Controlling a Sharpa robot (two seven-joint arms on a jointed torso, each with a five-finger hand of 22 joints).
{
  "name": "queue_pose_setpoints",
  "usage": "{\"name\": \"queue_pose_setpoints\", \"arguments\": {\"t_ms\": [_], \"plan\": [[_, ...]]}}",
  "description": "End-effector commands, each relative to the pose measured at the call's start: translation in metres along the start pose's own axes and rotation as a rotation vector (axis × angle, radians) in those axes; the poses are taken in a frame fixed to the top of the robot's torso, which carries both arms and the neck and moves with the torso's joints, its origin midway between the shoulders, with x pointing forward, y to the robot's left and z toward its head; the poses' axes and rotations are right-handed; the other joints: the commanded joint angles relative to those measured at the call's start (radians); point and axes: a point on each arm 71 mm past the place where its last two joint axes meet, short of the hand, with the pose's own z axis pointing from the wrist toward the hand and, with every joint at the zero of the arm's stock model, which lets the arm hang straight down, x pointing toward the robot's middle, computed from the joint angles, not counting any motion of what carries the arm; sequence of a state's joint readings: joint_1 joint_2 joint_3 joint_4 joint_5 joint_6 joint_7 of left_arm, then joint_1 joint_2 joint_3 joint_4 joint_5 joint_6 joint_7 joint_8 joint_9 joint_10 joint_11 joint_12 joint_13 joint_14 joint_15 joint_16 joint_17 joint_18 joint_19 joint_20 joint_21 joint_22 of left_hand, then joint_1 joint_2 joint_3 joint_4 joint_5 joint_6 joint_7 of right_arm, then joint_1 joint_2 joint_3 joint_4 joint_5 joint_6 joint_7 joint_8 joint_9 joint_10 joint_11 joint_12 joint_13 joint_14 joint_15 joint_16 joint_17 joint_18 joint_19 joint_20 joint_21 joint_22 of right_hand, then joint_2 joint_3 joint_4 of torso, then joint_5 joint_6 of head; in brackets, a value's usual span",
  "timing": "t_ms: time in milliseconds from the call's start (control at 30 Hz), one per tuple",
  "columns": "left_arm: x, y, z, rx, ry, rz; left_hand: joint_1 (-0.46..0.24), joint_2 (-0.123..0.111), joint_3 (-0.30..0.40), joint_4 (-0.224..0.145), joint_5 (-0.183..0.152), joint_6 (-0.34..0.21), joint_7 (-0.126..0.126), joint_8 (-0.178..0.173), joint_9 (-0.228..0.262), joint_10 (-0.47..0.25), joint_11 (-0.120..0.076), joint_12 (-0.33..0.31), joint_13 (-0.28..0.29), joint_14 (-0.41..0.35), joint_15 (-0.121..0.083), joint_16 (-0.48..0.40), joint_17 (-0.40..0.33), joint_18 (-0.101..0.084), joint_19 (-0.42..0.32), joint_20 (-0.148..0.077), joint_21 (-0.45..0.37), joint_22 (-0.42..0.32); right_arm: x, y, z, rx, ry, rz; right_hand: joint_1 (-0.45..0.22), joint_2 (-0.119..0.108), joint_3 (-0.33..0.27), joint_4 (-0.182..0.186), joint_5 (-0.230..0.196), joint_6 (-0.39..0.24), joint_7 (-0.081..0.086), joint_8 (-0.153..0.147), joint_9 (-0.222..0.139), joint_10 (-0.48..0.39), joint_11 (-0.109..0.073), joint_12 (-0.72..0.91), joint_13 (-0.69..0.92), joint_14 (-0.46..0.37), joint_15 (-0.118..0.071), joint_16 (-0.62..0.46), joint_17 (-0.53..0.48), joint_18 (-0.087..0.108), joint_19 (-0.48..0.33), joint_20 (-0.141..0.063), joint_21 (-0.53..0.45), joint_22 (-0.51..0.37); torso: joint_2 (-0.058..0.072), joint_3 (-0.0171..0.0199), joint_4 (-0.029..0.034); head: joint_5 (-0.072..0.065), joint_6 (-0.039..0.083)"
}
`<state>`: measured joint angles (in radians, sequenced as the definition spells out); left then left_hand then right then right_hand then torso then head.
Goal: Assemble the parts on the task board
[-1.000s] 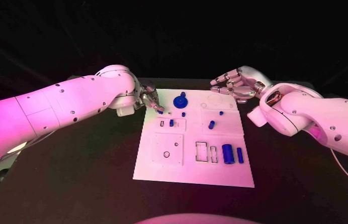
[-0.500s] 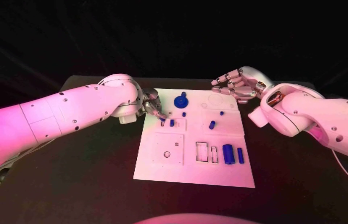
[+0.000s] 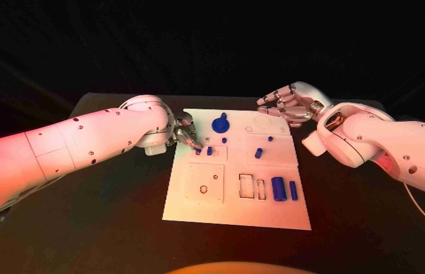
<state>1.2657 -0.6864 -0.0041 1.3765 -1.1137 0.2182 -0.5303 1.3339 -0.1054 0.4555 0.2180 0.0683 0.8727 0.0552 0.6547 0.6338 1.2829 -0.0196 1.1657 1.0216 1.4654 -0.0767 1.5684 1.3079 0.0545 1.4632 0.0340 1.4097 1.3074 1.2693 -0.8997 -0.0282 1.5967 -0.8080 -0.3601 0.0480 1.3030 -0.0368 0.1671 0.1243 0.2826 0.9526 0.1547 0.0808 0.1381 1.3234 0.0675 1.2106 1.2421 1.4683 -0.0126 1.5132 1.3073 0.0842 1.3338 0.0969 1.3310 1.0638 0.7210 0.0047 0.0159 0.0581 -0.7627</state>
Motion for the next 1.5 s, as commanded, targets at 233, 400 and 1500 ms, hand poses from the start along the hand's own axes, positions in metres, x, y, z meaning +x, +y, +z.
{"name": "queue_pose_setpoints", "arguments": {"t_ms": [233,400,1500], "plan": [[0.0082,0.003,0.0013,-0.012,0.029,0.023,0.011,0.004,0.129,-0.124,0.006,0.004,-0.002,0.003,0.002,0.004,0.0,0.004,-0.001,0.105,0.0,0.002,0.263,-0.009,0.022,-0.001,0.004,0.112,0.0018,-0.0002,-0.0001,-0.014,0.001,0.007,0.003,0.012,-0.002,0.005,0.007,-0.003,0.003,0.0,0.001,-0.003,0.001,-0.002,0.001,0.081,0.005,-0.005,0.173,0.015,-0.002,-0.001,-0.003,0.002,0.0,0.0,-0.0014,0.003,-0.004],[0.0076,0.0058,0.0008,-0.017,0.022,0.02,0.008,0.003,0.133,-0.124,0.006,0.004,-0.002,0.004,0.002,0.004,0.0,0.003,-0.001,0.105,0.0,0.002,0.263,-0.009,0.022,-0.001,0.004,0.112,0.0022,-0.0011,-0.0006,-0.012,0.002,0.009,0.003,0.012,-0.002,0.005,0.007,-0.003,0.003,0.0,0.001,-0.003,0.001,-0.002,0.001,0.081,0.005,-0.005,0.173,0.015,-0.002,-0.001,-0.003,0.002,0.001,-0.0003,-0.0008,0.004,-0.004],[0.0101,0.006,-0.0025,-0.008,0.027,0.056,0.004,-0.007,0.153,-0.13,0.01,0.006,-0.003,0.006,0.005,0.01,-0.001,0.008,0.005,0.105,-0.001,0.002,0.263,-0.01,0.024,-0.001,0.007,0.116,0.0017,-0.0026,-0.0017,-0.01,-0.001,0.009,0.003,0.012,-0.002,0.005,0.007,-0.003,0.003,0.0,0.001,-0.003,0.001,-0.002,0.001,0.081,0.005,-0.005,0.173,0.015,-0.002,-0.001,-0.003,0.002,0.0,0.0007,-0.0013,0.005,-0.017]]}}
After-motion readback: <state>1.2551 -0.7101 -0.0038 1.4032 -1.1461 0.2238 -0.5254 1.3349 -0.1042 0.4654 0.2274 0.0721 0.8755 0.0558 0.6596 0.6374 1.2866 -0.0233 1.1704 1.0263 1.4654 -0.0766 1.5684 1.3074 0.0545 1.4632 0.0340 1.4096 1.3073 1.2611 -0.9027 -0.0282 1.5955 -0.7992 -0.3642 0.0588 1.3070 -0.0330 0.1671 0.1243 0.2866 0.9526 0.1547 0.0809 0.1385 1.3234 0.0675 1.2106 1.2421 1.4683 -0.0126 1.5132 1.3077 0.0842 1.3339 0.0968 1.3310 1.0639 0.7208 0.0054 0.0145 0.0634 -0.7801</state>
